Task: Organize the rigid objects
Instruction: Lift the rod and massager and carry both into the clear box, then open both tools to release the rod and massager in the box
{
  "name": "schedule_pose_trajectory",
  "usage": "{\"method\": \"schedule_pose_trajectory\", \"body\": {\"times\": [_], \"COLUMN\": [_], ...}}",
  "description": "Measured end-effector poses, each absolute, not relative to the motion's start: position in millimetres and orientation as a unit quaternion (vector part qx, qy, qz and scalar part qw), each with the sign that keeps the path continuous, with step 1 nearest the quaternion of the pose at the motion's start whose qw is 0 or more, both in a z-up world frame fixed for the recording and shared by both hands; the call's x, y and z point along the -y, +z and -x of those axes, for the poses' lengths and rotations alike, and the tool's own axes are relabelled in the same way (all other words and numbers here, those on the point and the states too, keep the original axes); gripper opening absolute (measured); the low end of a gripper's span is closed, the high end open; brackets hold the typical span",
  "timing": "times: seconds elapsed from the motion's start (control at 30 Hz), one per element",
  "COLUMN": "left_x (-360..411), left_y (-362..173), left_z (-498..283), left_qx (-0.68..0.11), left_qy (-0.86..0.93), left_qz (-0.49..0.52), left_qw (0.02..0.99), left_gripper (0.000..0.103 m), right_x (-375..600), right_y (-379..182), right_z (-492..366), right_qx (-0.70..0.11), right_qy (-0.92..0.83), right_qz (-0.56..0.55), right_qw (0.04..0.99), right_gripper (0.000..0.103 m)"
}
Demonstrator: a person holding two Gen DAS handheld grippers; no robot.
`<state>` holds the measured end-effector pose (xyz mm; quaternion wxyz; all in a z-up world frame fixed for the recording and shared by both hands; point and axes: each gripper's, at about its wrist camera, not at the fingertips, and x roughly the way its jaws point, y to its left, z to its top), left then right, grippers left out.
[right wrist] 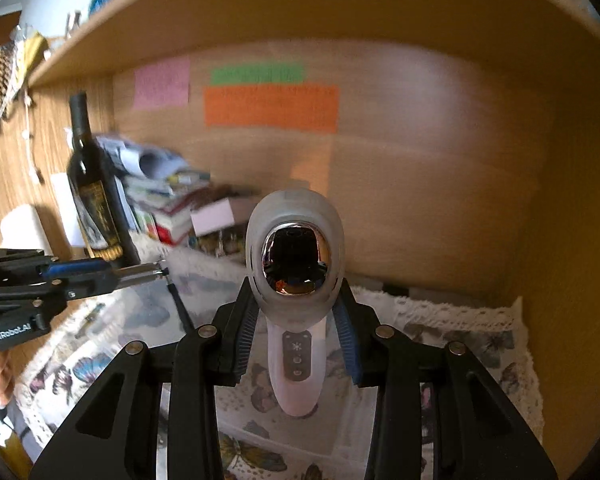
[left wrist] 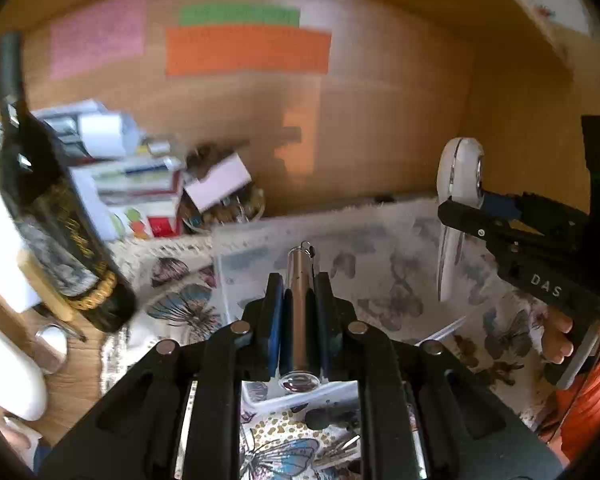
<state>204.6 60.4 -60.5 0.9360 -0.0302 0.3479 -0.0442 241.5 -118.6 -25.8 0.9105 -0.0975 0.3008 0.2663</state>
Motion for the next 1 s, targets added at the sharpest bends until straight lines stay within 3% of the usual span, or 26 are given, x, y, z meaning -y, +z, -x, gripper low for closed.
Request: {"method": "schedule_pose_trajectory", "body": {"times": [0.43,0.77,0.87,1.0], "left_x": [-47.7,-43.7,-43.1,-43.0], "left_y": [-102.8,-105.5,-101.6,-90.0], "left_z": [-238.1,-233.7,-229.6,-219.4], "left_qx": [-0.402,-0.4,-0.398,-0.381], "left_qy": [-0.055,-0.049,-0.049,-0.043], "left_qz": [0.009,-0.003,-0.002,-0.004], "left_qw": [0.914,0.915,0.916,0.924], "left_gripper": [0.015,0.015,0.024,0.036], "right_x": [89.4,80.1,82.2,88.8], "right_y": [-74.4,-95.0,-92.4,-82.8], "right_z": [-262.6,-273.6,-270.4,-259.6], "right_qx": [-0.372,-0.419,-0.415,-0.399], "right_qy": [0.293,0.299,0.292,0.292], "right_qz": [0.153,0.147,0.148,0.142], "right_qw": [0.868,0.845,0.849,0.858], "right_gripper": [0.034,0.034,0.036,0.047]}}
